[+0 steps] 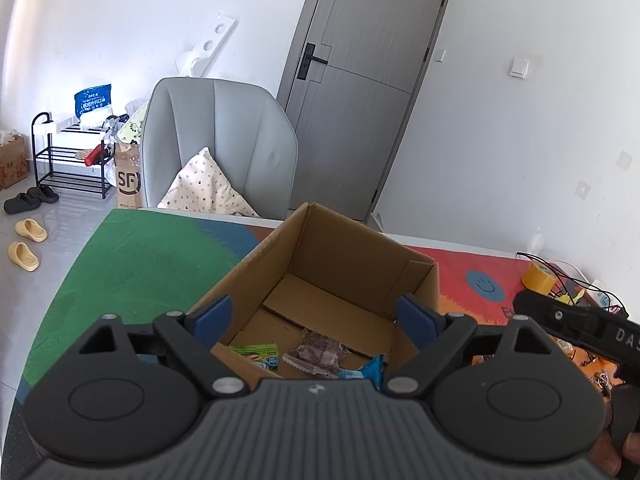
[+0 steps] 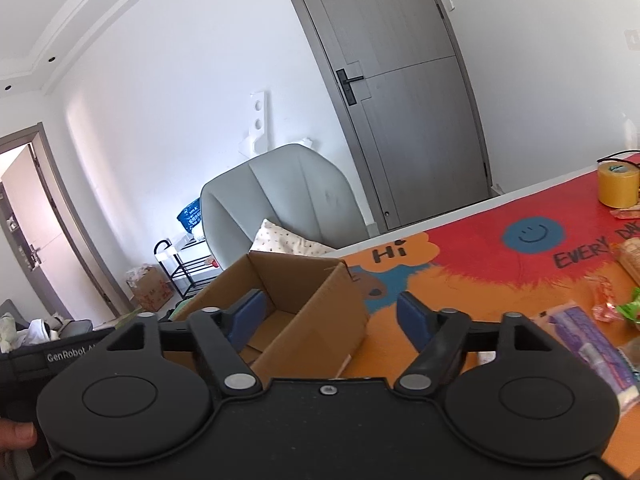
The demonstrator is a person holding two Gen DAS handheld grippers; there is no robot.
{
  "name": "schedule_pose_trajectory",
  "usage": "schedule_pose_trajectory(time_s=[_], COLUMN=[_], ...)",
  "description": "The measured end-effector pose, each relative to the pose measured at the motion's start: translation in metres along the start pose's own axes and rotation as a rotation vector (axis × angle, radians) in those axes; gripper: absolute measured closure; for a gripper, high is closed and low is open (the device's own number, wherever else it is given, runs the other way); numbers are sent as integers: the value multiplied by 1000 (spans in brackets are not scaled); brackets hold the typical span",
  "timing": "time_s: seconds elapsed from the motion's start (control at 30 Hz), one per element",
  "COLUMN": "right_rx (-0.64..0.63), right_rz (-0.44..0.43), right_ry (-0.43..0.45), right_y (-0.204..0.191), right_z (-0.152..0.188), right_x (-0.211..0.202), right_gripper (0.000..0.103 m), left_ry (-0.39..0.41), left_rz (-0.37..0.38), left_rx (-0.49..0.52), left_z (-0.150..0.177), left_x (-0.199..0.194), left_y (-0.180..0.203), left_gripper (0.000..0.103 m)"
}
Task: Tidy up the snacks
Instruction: 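Carry both snacks to the cardboard box and open both tools inside it, then move both tools back over the remaining snacks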
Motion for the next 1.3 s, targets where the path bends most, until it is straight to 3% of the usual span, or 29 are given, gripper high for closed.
schedule_pose_trajectory(time_s=[0.43,0.87,1.3], right_rx=[28,36,51], right_rz=[66,169,271], right_ry=[-7,1,-51], right_y=[22,54,100], right_z=[11,29,52], right_x=[-28,-76,-105], right_gripper=[0,0,1], left_ry=[-8,-51,-153], left_rz=[26,150,266], left_rx=[64,192,264], left_z=[8,39,77], left_x=[-10,-17,10], left_y=[27,89,147], left_gripper=[10,10,10])
Point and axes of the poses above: each gripper's, at about its wrist camera, not at the fingertips, and x roughly the way its jaws point, y to its right, z to its underside, the point moved 1 cm from there along x, roughly the way its jaws point, and after that the axes turned 1 degree about -z, right-handed, at the moved point
